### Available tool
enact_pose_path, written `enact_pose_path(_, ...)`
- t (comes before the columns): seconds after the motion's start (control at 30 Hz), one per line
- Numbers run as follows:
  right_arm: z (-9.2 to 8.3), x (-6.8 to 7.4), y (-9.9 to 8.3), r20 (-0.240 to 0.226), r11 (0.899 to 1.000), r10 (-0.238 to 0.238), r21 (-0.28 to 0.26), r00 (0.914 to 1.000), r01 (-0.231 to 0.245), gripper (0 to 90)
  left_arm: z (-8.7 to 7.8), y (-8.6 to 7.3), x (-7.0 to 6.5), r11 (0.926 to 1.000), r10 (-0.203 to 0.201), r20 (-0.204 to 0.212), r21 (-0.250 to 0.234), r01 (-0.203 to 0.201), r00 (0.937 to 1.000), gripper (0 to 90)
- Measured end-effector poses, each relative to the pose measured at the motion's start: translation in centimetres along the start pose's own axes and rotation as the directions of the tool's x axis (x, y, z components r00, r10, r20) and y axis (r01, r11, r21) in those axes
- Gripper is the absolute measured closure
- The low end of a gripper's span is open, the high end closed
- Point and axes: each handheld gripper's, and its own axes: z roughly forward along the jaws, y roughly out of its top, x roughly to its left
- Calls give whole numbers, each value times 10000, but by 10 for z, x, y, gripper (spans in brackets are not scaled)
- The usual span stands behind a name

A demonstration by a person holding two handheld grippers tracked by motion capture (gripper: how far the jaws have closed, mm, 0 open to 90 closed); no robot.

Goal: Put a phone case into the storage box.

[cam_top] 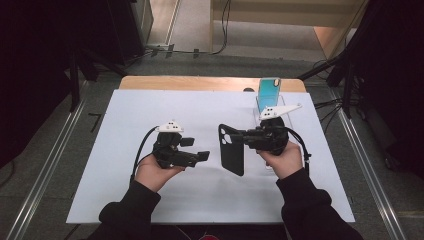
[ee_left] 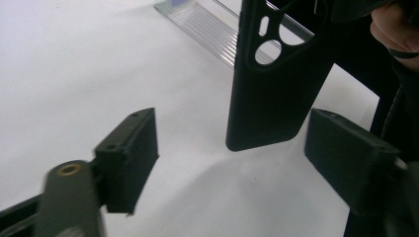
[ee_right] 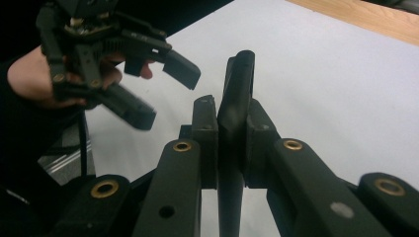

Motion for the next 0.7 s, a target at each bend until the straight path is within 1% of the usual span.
enact_pose_path(0.03, -1, 0, -1, -52, 10000, -85, 15, 10000, 85, 773, -1, 1, 1, 10000, 59, 34, -1, -59, 10000, 236)
enact_pose_path(0.13, -2, 0, -3, -374, 9992, -388, 85, 9985, 391, 773, -3, 3, 1, 10000, 18, 449, -92, -14, 9990, 236)
enact_pose_path(0.2, -2, -1, -4, -724, 9983, -520, 206, 9960, 536, 773, -4, 4, 1, 9996, 263, 765, -72, -259, 9967, 236)
enact_pose_path(0.27, -1, -2, -6, -1052, 9975, -632, 257, 9924, 662, 773, -5, 6, -1, 9987, 508, 936, -91, -501, 9943, 236)
enact_pose_path(0.33, 0, -2, -6, -1294, 9962, -769, 305, 9886, 815, 773, -6, 8, -2, 9976, 696, 1214, -131, -686, 9902, 236)
enact_pose_path(0.4, 1, -1, -6, -1501, 9950, -863, 373, 9849, 928, 773, -7, 9, -2, 9974, 716, 1493, -199, -694, 9862, 236)
enact_pose_path(0.5, 3, 2, -6, -1800, 9933, -970, 452, 9789, 1067, 773, -8, 10, -2, 9964, 851, 1744, -171, -834, 9810, 236)
enact_pose_path(0.57, 5, 3, -6, -2080, 9920, -1047, 474, 9725, 1169, 773, -8, 10, -3, 9958, 913, 1862, -190, -893, 9783, 238)
enact_pose_path(0.63, 8, 4, -6, -2273, 9901, -1186, 466, 9666, 1324, 773, -8, 11, -3, 9956, 932, 2062, -125, -926, 9741, 279)
enact_pose_path(0.7, 9, 5, -6, -2393, 9898, -1152, 546, 9641, 1318, 773, -7, 11, -4, 9955, 933, 2166, -59, -943, 9718, 282)
